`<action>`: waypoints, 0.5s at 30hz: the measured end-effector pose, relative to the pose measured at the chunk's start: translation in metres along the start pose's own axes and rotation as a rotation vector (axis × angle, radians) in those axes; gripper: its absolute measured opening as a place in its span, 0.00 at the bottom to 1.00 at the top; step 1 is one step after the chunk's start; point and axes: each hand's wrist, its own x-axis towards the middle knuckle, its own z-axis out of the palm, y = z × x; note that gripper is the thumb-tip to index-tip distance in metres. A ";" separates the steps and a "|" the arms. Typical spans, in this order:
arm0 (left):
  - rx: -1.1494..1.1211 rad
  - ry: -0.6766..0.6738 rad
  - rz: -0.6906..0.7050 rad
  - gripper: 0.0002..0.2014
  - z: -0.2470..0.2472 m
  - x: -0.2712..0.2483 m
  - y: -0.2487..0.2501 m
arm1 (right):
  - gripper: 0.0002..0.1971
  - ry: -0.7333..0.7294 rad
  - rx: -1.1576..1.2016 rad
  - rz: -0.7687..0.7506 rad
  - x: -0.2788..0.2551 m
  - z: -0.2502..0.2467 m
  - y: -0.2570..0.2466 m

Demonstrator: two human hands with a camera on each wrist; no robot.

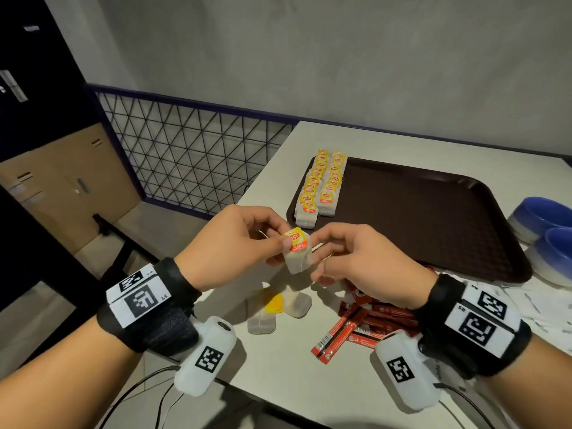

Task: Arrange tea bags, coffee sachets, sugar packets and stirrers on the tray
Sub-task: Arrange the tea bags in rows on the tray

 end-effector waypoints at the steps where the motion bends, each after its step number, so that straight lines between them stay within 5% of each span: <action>1: 0.015 0.014 0.003 0.00 0.000 0.000 0.001 | 0.15 -0.007 -0.059 0.013 0.002 0.002 0.000; 6: 0.053 0.080 0.021 0.03 -0.014 -0.005 0.004 | 0.10 -0.024 -0.399 0.001 0.012 0.011 -0.002; 9: 0.044 0.098 0.018 0.12 -0.031 -0.011 0.005 | 0.07 -0.089 -0.574 -0.038 0.016 0.021 -0.007; 15: 0.083 0.159 0.004 0.06 -0.056 -0.027 -0.005 | 0.10 -0.245 -0.828 -0.138 0.026 0.047 -0.020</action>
